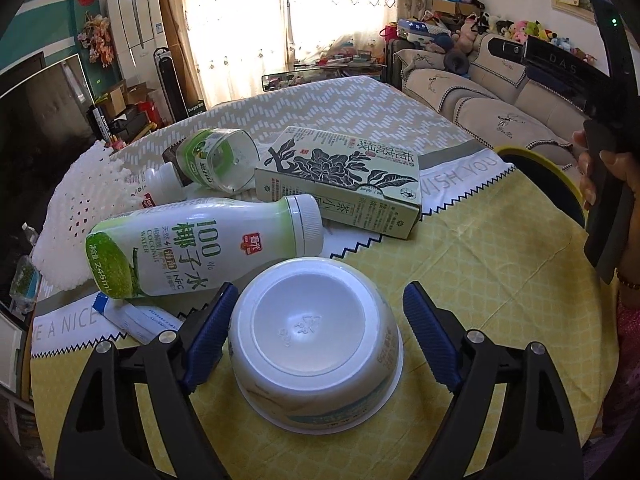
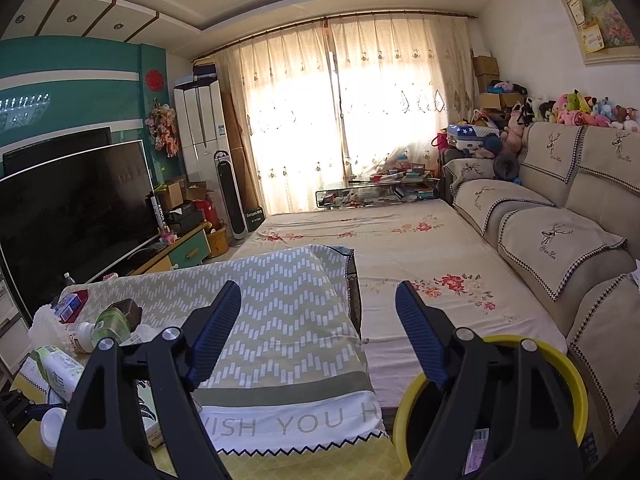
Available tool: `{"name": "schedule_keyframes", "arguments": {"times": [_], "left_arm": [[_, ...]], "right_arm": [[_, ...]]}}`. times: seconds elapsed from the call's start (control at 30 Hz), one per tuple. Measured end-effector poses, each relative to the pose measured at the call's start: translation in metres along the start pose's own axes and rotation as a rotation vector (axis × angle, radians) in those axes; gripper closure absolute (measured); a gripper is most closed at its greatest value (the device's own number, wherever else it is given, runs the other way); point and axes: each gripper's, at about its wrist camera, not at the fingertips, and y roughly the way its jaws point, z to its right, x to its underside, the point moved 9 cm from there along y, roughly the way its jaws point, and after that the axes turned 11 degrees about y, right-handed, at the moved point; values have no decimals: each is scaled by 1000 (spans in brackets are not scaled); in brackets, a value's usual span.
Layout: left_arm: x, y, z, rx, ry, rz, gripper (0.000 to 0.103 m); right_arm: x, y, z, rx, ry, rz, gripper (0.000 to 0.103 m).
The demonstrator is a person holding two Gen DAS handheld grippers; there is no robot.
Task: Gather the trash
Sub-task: 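Grasp the upturned white bowl with the left tool, then carry the bowl over the bin and open the left tool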
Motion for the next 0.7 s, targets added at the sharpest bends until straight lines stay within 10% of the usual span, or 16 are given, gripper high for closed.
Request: {"name": "schedule_keyframes", "arguments": {"times": [0.7], "left_arm": [[-53, -41, 32, 33, 51, 78, 25]], "right_arm": [[-3, -3, 18, 6, 62, -15, 28]]}}
